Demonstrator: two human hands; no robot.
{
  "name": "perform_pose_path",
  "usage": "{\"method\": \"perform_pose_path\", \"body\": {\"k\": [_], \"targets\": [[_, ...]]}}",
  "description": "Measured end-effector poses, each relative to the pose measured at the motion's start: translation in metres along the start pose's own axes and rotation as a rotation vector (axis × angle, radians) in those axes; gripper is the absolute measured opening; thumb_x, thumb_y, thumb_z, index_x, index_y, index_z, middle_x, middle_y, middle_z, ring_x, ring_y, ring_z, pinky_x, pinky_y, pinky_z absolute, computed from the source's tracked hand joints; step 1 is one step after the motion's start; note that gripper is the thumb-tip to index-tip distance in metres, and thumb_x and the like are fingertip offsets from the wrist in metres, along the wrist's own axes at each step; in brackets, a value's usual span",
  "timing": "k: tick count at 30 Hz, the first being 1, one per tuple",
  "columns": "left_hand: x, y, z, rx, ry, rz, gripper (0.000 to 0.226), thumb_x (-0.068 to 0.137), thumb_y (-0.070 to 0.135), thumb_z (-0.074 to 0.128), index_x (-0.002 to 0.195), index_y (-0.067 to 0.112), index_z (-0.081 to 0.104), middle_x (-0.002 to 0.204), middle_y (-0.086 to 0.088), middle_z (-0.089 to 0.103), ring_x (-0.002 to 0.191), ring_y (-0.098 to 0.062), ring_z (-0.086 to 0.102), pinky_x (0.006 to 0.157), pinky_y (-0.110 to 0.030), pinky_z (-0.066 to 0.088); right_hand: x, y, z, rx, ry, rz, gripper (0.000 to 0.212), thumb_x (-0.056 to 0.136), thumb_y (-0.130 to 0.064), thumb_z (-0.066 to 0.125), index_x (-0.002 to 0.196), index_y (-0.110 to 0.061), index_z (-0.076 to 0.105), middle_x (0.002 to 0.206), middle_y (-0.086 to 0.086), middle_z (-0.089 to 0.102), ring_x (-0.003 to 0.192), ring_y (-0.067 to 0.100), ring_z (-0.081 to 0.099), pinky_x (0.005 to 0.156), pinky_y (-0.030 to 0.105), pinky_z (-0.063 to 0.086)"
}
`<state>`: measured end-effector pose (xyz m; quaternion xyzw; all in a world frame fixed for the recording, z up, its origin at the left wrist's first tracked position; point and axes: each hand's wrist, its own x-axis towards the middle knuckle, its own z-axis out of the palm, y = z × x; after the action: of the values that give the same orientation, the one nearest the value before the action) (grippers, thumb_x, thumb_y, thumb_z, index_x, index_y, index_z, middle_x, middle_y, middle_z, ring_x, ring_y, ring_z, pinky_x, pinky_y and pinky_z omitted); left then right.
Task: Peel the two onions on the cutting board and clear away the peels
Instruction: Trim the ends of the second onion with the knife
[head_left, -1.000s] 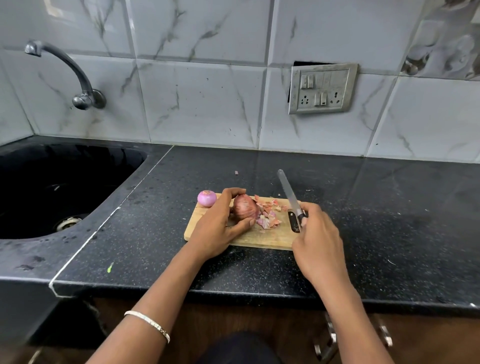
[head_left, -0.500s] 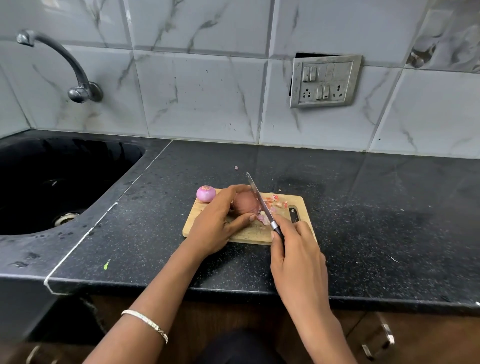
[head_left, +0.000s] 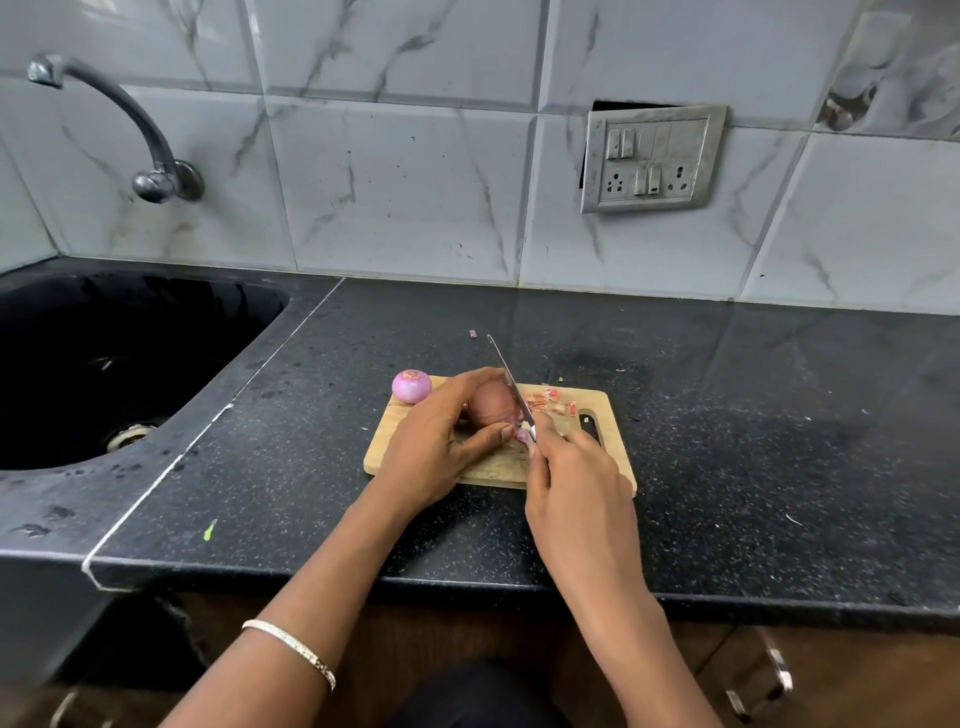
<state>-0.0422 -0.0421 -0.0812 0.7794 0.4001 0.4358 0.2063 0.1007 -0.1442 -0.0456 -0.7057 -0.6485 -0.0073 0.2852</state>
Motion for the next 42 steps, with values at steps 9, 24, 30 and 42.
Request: {"method": "perform_pose_path", "body": {"k": [9, 24, 30, 42], "targets": [[0.001, 0.004, 0.001, -0.001, -0.006, -0.024, 0.056, 0.092, 0.029, 0.074, 0.144, 0.027, 0.053, 0.121, 0.031, 0.06, 0.113, 0.008, 0.058, 0.098, -0.009, 0.043, -0.008, 0.007, -0.009, -0.03, -0.016, 0.001, 0.045, 0.107, -0.028, 0.036, 0.151, -0.028, 0.043, 0.124, -0.001, 0.063, 0.106, 0.02, 0.064, 0.078, 0.032, 0.048], [0.002, 0.006, 0.002, -0.011, 0.005, -0.029, 0.055, 0.091, 0.027, 0.077, 0.141, 0.026, 0.057, 0.116, 0.02, 0.068, 0.107, 0.008, 0.062, 0.094, -0.009, 0.045, 0.001, 0.002, -0.006, -0.027, -0.005, 0.015, 0.044, 0.107, -0.028, 0.036, 0.15, -0.026, 0.045, 0.132, 0.001, 0.062, 0.111, 0.022, 0.064, 0.081, 0.034, 0.051], [0.001, 0.008, 0.002, -0.007, 0.02, -0.016, 0.054, 0.09, 0.024, 0.078, 0.14, 0.022, 0.058, 0.113, 0.017, 0.069, 0.103, 0.009, 0.062, 0.092, -0.009, 0.046, 0.014, -0.003, -0.003, -0.014, -0.041, 0.015, 0.042, 0.107, -0.027, 0.036, 0.147, -0.025, 0.048, 0.13, 0.0, 0.062, 0.111, 0.026, 0.063, 0.08, 0.036, 0.048], [0.0, 0.007, 0.001, -0.02, 0.019, -0.004, 0.053, 0.09, 0.023, 0.078, 0.139, 0.022, 0.058, 0.119, 0.015, 0.07, 0.109, 0.003, 0.063, 0.098, -0.016, 0.048, 0.022, -0.005, 0.004, -0.027, -0.057, 0.059, 0.034, 0.106, -0.024, 0.039, 0.134, -0.023, 0.057, 0.116, 0.003, 0.066, 0.105, 0.029, 0.064, 0.072, 0.035, 0.044]]}}
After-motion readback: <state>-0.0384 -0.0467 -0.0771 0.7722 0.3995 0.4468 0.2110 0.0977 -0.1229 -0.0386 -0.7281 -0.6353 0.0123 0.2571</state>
